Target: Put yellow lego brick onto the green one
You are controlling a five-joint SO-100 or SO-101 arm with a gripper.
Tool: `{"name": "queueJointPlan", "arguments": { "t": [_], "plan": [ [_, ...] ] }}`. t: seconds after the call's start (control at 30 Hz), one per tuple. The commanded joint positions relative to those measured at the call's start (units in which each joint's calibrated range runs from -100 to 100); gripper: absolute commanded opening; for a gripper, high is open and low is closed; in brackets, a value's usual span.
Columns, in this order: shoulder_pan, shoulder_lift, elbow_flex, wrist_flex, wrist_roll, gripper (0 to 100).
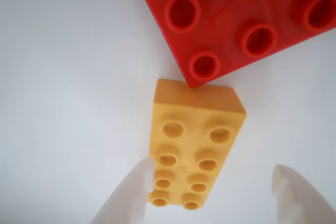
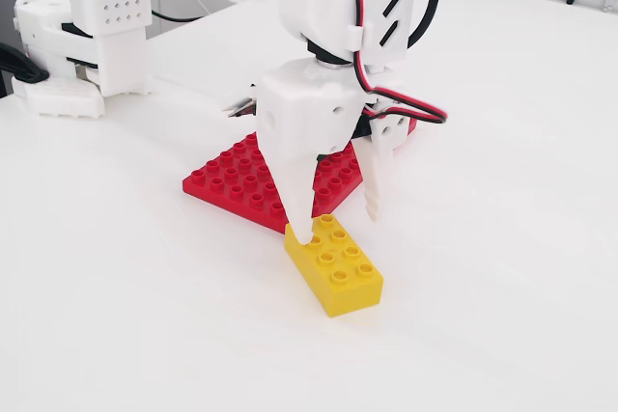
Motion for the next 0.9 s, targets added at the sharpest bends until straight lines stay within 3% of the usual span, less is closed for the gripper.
{"name": "queueJointPlan", "arguments": {
  "t": [0.0, 0.87],
  "plan": [
    [0.4, -0.5, -2.2, 0.6, 0.4, 23],
    [3.5, 1.9, -2.4, 0.5, -0.2, 23]
  ]
}}
